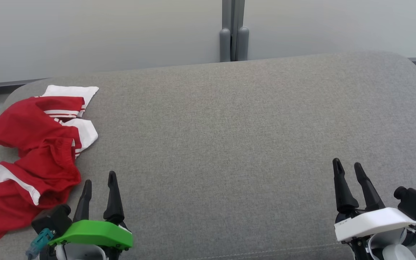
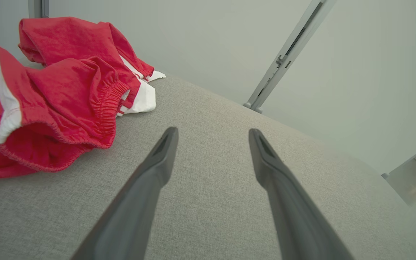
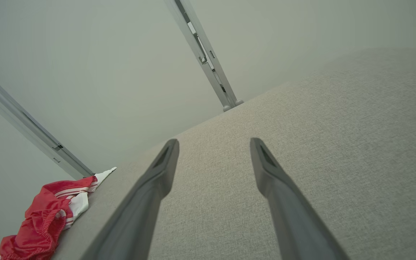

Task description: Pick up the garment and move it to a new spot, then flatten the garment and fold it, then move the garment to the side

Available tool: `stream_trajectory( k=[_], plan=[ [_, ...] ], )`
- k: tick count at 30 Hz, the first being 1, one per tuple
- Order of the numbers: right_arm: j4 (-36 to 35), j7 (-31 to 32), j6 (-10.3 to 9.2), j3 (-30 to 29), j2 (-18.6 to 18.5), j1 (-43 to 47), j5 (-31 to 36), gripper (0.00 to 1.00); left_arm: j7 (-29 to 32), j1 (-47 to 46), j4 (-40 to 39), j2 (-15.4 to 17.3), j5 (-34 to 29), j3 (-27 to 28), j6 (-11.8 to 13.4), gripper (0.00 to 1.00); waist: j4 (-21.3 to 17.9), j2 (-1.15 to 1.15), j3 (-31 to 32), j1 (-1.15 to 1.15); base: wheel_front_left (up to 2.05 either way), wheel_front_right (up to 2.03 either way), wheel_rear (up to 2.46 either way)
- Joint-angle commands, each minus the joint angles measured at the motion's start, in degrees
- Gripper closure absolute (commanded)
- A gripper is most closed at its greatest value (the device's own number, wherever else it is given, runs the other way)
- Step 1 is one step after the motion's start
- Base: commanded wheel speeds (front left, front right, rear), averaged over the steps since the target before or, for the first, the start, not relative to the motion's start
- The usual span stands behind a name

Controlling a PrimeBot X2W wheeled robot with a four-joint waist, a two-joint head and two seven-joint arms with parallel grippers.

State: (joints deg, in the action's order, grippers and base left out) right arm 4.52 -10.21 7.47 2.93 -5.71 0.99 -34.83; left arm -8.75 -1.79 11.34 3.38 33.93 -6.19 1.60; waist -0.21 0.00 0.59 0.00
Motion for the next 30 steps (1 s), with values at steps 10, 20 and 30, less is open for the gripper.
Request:
stream_trajectory(
  k=[10,20,30],
  plan=[
    [0.8,-1.4,0.02,0.3,0.6,-0.8,7.6,0.00,-1.8,0.5,0.8,0.0,-5.4,-0.3,0.4,0.00,0.1,0.00,0.7,0.00,0.00,0.00,0.00],
    [0.7,-2.4,0.03,0.3,1.2,-0.8,14.4,0.00,-3.1,0.8,1.6,-0.1,-10.6,-0.5,1.0,0.00,0.1,0.00,1.0,0.00,0.00,0.00,0.00],
    [0.9,-3.1,0.03,0.3,1.7,-0.8,19.5,0.00,-4.0,1.0,2.7,-0.1,-14.4,-0.8,1.3,0.00,0.1,0.00,1.2,0.00,0.00,0.00,0.00]
  ],
)
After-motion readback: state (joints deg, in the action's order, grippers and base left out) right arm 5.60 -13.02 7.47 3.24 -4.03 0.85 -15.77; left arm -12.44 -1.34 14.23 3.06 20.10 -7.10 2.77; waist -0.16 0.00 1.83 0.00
